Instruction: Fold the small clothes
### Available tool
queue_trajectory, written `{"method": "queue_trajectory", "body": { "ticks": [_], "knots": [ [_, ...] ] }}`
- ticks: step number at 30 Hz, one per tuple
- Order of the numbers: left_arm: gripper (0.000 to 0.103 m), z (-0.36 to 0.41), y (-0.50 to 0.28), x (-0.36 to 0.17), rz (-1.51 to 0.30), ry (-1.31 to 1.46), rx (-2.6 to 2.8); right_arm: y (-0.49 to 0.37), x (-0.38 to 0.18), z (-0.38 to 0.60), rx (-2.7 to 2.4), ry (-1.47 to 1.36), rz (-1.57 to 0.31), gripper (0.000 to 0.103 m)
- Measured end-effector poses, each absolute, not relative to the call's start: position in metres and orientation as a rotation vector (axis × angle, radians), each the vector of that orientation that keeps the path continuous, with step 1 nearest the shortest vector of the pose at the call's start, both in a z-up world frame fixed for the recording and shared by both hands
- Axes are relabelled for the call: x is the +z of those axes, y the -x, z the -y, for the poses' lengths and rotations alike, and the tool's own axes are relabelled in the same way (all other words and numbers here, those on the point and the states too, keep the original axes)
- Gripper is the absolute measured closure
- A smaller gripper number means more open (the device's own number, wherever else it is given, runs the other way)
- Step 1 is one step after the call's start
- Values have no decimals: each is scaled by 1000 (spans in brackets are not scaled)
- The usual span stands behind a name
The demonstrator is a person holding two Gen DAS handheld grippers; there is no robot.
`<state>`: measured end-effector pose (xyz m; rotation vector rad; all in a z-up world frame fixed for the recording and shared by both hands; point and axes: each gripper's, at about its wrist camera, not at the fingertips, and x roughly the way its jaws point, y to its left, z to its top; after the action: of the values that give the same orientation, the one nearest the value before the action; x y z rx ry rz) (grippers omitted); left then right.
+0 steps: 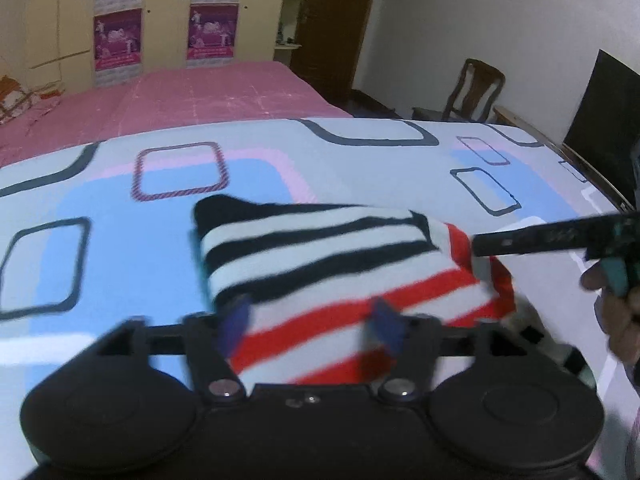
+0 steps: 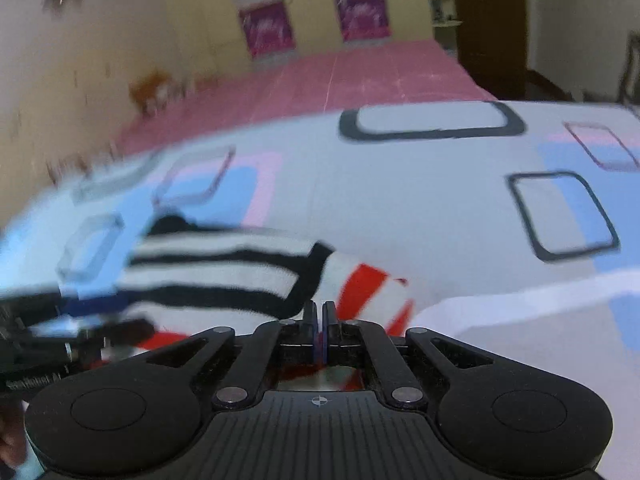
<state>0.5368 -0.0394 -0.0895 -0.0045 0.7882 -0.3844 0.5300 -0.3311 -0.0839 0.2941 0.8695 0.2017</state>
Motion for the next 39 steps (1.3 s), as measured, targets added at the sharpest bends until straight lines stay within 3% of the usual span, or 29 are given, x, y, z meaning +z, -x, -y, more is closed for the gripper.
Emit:
{"method": "queue_trajectory", "body": {
  "ticks": [1, 2, 4, 6, 8, 13, 18, 20, 22, 26, 31, 39],
  "knots": [
    [19, 37, -531, -89, -784, 3, -370, -525, -84, 341, 191, -336, -882, 96],
    [19, 34, -525, -90, -796, 7, -361, -520, -84, 348, 193, -369, -885, 66],
    [19, 29, -520, -92, -823, 60, -356, -506, -80, 357, 193, -392, -861, 31],
    [19, 26, -513, -92, -839, 106, -348, -494, -74, 358, 228, -382, -850, 31],
    [19, 26, -508, -91, -843, 115, -327, -481, -72, 354, 266, -381, -861, 40],
    [17, 32, -502, -95, -861, 99, -298, -469, -98, 339, 259, -280, -991, 39],
    [17, 35, -496, -89, -868, 70, -282, -461, -84, 346, 280, -342, -942, 40],
    [12, 36, -492, -86, -864, 69, -281, -460, -83, 358, 310, -420, -935, 39],
    [0, 32, -487, -83, -850, 107, -284, -463, -88, 376, 333, -533, -947, 39],
    [2, 12, -491, -92, -915, 289, -337, -476, -103, 406, 391, -784, -995, 39],
    [21, -10, -502, -117, -999, 485, -400, -492, -125, 420, 418, -888, -1057, 39],
    [9, -5, -516, -129, -1024, 506, -436, -513, -137, 416, 528, -882, -1140, 38]
  ]
}}
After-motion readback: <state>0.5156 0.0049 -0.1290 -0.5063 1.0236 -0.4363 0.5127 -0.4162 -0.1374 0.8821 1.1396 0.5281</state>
